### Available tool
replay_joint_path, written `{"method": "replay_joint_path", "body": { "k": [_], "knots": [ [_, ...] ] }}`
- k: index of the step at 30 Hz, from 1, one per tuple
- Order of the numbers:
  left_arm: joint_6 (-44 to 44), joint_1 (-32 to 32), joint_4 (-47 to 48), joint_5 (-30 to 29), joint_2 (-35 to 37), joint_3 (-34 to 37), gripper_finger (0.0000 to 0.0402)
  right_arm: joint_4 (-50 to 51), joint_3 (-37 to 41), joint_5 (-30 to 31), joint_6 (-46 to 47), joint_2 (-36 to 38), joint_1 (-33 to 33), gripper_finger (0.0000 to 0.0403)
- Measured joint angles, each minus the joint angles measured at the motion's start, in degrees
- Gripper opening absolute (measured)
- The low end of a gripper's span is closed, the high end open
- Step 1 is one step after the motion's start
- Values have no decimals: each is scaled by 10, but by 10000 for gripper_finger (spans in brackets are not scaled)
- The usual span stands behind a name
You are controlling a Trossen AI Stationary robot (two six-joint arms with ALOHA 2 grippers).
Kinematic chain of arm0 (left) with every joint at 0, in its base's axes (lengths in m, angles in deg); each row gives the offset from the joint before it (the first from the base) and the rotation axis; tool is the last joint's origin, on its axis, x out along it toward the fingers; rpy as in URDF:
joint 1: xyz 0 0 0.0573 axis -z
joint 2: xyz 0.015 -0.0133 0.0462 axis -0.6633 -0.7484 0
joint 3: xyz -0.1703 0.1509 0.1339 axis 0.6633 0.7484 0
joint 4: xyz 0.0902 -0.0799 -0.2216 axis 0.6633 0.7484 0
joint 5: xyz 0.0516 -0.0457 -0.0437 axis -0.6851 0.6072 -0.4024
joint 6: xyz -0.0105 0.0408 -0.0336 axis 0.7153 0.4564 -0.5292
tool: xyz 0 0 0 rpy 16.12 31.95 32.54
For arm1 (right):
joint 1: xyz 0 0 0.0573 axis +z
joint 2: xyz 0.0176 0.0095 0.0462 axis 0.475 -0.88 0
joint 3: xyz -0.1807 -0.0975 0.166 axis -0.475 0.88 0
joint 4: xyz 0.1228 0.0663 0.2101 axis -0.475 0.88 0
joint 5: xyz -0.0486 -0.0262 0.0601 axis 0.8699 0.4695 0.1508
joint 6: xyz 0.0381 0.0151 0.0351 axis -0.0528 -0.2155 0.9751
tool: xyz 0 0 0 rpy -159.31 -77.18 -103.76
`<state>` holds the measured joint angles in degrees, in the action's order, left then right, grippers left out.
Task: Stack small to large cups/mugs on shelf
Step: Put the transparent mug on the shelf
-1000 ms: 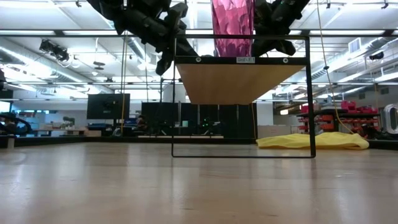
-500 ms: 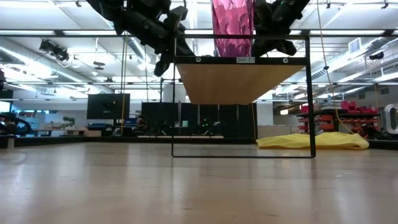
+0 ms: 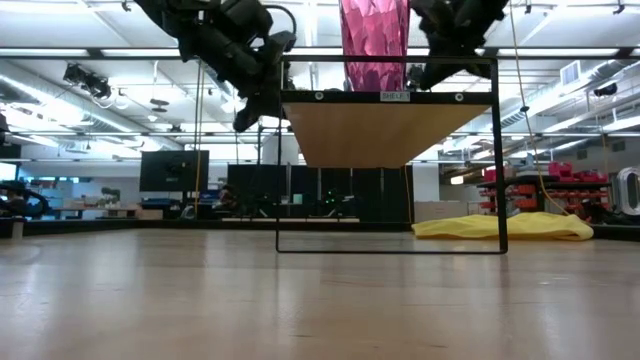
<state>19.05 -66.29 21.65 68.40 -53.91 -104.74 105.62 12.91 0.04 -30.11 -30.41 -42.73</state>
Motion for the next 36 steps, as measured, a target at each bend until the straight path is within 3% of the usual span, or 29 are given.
{"method": "replay_joint_path", "body": {
  "k": [12,17,26,31,36],
  "knots": [
    [16,-25,155,4,37,0,38,156,0,7,92,111,54,9],
    [-34,-13,212,-20,75,0,39,241,0,6,135,168,89,9],
    [-197,87,282,-104,79,0,28,404,0,5,243,239,178,9],
    [-279,152,280,-154,78,0,34,404,0,5,287,257,233,9],
    [-307,207,281,-210,78,0,33,404,13,5,348,260,279,9]
  ]
}}
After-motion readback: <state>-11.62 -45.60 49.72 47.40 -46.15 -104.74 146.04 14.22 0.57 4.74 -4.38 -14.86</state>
